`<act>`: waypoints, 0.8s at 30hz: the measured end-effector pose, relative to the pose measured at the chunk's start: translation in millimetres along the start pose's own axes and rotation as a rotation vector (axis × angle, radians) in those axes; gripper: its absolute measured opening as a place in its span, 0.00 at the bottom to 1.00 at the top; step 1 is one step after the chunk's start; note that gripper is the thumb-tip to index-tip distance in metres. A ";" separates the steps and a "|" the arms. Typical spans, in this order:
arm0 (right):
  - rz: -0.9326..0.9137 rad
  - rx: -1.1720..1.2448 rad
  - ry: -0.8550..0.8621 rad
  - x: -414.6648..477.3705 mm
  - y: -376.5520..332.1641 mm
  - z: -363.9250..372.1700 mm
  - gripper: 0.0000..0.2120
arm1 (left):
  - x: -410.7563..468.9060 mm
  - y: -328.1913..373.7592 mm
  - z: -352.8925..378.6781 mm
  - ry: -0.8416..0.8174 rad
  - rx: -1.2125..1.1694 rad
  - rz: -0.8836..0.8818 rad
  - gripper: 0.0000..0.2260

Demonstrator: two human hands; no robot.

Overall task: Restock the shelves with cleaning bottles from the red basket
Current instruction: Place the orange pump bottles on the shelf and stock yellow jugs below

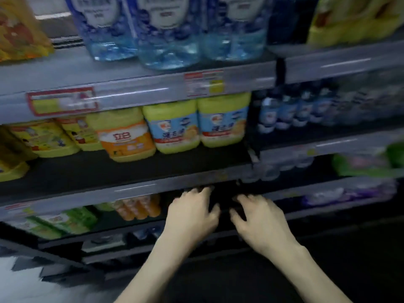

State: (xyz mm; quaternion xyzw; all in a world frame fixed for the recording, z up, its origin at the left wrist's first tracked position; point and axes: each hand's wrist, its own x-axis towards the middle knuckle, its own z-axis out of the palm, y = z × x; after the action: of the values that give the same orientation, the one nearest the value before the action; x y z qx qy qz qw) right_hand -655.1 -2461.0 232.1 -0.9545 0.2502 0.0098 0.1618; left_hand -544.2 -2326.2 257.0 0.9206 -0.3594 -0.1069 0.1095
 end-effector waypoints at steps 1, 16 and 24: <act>0.039 0.018 0.016 -11.9 26.1 -0.5 0.19 | 3.0 23.4 13.7 -0.018 0.007 0.043 0.21; 0.771 0.217 -0.019 -207.7 271.6 44.2 0.20 | -13.2 298.6 208.1 -0.541 0.217 0.534 0.17; 1.124 0.403 -0.038 -255.7 350.0 58.4 0.20 | 0.1 398.0 284.4 -0.730 0.339 0.763 0.18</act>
State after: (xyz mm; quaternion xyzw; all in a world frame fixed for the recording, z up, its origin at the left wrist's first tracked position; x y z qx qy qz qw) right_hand -1043.4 -2609.2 95.8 -0.6258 0.7110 0.0636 0.3143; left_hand -876.5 -2647.4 96.8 0.6331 -0.6941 -0.3125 -0.1409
